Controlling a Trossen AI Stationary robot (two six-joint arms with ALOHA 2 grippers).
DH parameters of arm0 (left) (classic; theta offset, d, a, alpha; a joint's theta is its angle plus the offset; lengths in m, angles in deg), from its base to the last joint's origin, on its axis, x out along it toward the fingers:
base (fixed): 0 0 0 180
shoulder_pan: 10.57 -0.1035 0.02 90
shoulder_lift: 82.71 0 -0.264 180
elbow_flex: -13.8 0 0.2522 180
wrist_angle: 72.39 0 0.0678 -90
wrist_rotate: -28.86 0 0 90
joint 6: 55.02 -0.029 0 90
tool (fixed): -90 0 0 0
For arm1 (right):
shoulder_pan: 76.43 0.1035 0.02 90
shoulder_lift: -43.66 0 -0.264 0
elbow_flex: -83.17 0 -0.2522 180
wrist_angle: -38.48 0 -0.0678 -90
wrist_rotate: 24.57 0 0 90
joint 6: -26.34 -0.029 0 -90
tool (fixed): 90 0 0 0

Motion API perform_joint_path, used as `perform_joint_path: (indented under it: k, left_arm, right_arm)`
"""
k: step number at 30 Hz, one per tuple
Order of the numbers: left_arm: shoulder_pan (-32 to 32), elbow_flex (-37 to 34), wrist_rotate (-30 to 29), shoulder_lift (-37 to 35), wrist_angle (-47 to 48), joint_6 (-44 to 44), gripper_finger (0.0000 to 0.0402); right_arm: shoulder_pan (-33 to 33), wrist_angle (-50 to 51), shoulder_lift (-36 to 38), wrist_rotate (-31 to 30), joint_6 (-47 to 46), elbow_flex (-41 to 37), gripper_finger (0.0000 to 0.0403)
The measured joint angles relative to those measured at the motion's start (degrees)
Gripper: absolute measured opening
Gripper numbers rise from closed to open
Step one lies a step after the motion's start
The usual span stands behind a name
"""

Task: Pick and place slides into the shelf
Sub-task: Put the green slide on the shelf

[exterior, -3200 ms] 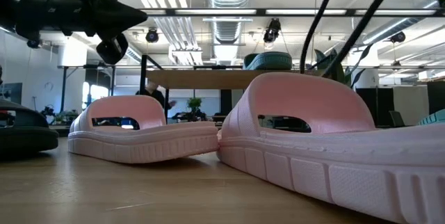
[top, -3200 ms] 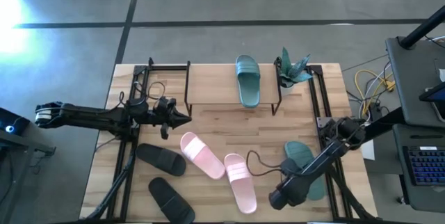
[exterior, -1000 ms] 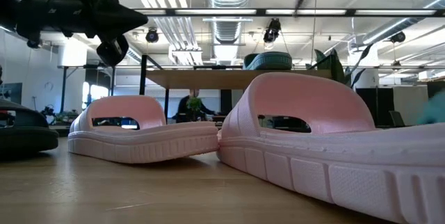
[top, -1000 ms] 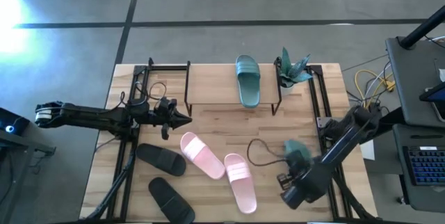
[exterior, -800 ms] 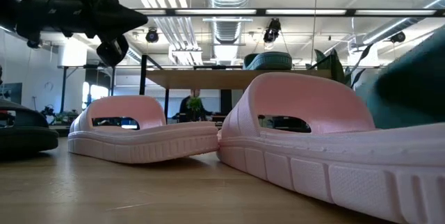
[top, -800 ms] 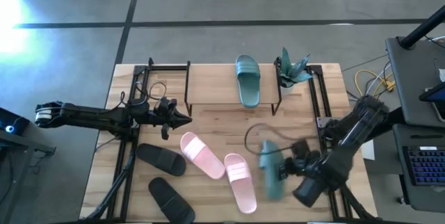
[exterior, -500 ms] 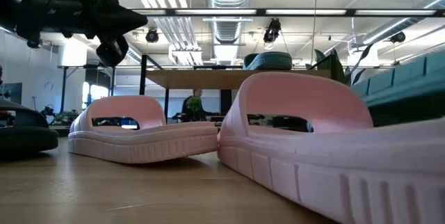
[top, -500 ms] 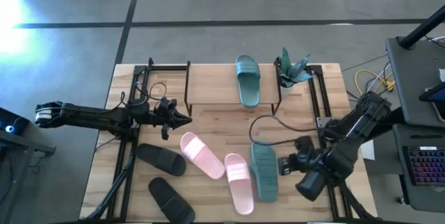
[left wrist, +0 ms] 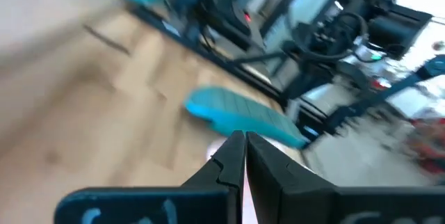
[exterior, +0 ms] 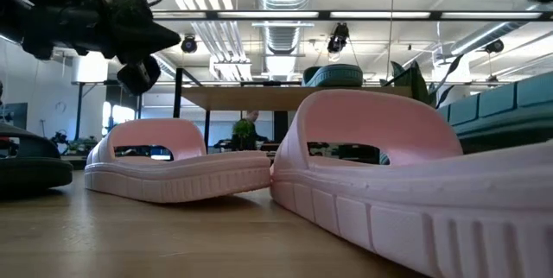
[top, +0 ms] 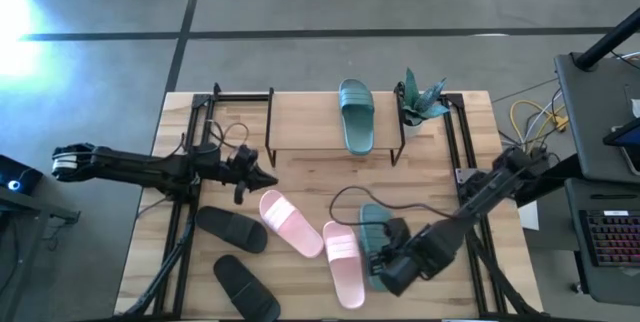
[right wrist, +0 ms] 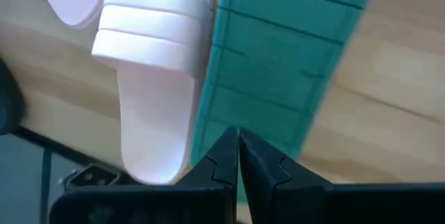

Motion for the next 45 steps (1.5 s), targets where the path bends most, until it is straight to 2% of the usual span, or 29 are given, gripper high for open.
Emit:
perform_joint_path:
  k: [5, 9, 12, 16, 20, 22, 29, 32, 37, 45]
  left_arm:
    - [0.49, 1.16, 8.80, 3.96, -1.28, 7.32, 0.0000]
    - [2.74, 4.11, 10.26, 6.81, -9.18, 8.67, 0.0000]
    - [4.19, 9.29, 10.25, 9.40, -12.07, 8.73, 0.0000]
    - [6.26, 17.93, 11.25, 15.55, -7.01, 8.07, 0.0000]
    - [9.10, 25.72, 13.95, 25.16, 1.80, 2.45, 0.0000]
    - [10.26, 28.29, 14.01, 30.50, 4.78, -0.32, 0.0000]
    - [12.28, 33.12, 13.07, 43.27, 3.44, -7.26, 0.0000]
    - [13.09, 34.79, 11.79, 46.60, 1.27, -12.04, 0.0000]
    - [14.84, 38.15, 6.13, 50.24, 0.80, -19.68, 0.0000]
    - [15.93, 45.15, 6.02, 60.07, 1.16, -21.25, 0.0000]
  right_arm:
    - [-1.80, -1.06, -2.08, 0.04, 1.36, -0.06, 0.0008]
    - [-1.35, 0.03, -1.98, -0.02, -2.01, -0.59, 0.0009]
    - [-0.14, 2.05, -1.45, -0.05, -5.72, -0.68, 0.0009]
    - [1.61, 3.35, -1.02, -0.09, -10.54, -0.95, 0.0009]
    - [2.42, 3.10, -0.89, -0.24, -12.23, -1.42, 0.0009]
    - [2.36, 3.04, -0.90, -0.50, -12.46, -1.50, 0.0009]
    - [1.50, 2.83, -1.62, -4.13, -15.09, -3.21, 0.0009]
    - [0.41, 1.62, -1.64, -4.73, -15.48, -5.03, 0.0009]
    - [-0.45, 1.52, 0.34, -5.10, -15.49, -8.48, 0.0009]
    - [0.10, 0.62, 2.37, -2.27, -14.57, -12.69, 0.0009]
